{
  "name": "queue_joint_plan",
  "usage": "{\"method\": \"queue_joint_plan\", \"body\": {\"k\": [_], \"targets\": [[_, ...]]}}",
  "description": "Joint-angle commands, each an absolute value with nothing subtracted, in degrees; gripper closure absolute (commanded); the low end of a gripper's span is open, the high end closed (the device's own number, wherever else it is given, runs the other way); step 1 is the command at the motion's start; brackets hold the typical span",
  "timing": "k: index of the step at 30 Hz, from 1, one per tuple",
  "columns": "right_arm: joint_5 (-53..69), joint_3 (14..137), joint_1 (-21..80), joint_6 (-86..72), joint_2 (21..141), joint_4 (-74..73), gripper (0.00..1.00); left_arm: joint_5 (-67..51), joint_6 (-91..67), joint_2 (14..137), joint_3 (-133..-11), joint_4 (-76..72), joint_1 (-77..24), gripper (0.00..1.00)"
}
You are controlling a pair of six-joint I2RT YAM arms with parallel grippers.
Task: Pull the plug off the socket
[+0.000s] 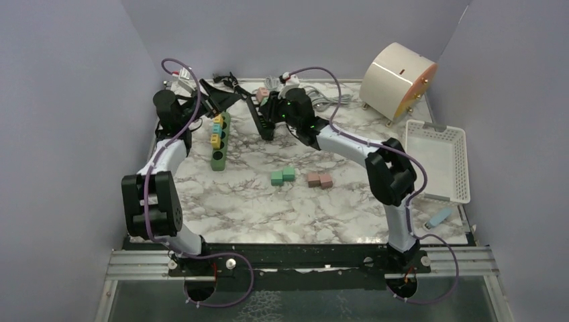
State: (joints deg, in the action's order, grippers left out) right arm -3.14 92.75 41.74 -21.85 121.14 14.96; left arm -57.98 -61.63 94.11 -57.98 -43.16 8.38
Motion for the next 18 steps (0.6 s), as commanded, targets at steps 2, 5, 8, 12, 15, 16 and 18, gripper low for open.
{"method": "queue_joint_plan", "body": {"k": [2,5,8,12,15,16,18], "targets": [[-0.28,90.66,39.83,-24.72,114.20,18.84,0.99,-46.02,-41.52,85.14,-56.48,-18.19,4.78,0.05],[0.23,89.23,39.63,-24.71,112.44,17.65,0.99,-44.49,-40.50,84.65,-54.78,-16.23,-0.52,0.04],[0.62,87.29,39.59,-25.02,110.63,18.07,0.99,-40.31,-39.06,84.97,-53.67,-13.95,-6.03,0.04],[1.59,84.78,39.61,-25.81,108.81,19.03,0.99,-39.97,-40.59,87.61,-53.13,-17.65,-9.78,0.04],[1.38,83.34,39.62,-26.21,107.67,19.56,0.99,-39.60,-40.36,89.88,-55.13,-16.96,-11.71,0.04],[1.27,82.98,39.54,-26.22,107.30,19.67,0.99,-38.85,-40.20,90.36,-55.64,-16.29,-12.10,0.04],[1.28,82.27,39.50,-26.31,106.63,20.00,0.99,-37.91,-40.17,91.28,-56.08,-15.88,-12.49,0.05]]}}
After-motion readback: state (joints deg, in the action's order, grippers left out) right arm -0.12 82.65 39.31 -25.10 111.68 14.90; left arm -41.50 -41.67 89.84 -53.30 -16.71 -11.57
